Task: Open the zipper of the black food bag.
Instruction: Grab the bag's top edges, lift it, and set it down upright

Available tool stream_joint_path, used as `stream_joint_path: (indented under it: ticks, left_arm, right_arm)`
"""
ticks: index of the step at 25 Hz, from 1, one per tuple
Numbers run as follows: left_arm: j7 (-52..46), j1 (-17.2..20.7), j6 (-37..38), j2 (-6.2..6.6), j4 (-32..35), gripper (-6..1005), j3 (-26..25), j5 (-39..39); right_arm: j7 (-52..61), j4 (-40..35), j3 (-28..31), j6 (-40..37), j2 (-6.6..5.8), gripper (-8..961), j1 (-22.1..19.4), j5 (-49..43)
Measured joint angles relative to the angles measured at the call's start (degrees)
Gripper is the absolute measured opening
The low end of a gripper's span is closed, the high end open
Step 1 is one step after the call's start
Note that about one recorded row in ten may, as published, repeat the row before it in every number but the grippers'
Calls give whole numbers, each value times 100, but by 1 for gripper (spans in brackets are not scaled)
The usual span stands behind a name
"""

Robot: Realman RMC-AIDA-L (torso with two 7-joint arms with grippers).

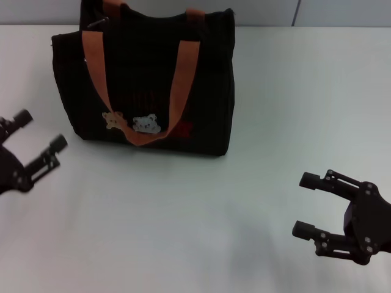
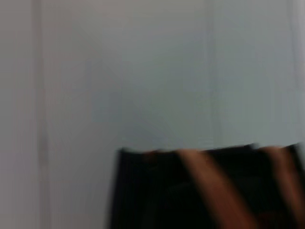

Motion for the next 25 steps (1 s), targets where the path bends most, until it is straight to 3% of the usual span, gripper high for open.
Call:
stream_joint_path:
  ticks: [2, 9, 11, 16, 25]
  left_arm:
    - [100, -271, -702, 4, -213, 728, -240, -32]
    - [407, -1014, -1981, -4, -546, 700, -261, -38]
    - [479, -1062, -1942, -4, -615, 692, -252, -37]
    - [693, -1256, -2099, -17, -869, 671, -269, -45]
    - [1942, -1332, -2180, -33, -1417, 634, -593, -238]
  right_arm:
    - [-5, -2, 1, -23, -4, 831, -29, 27]
    - [119, -125, -58, 201, -13, 831, 98, 108]
    - [111, -206, -81, -9, 5, 831, 18, 114]
    - [165, 5, -11, -320, -119, 831, -128, 108]
    - [147, -73, 1, -66, -12, 831, -267, 404]
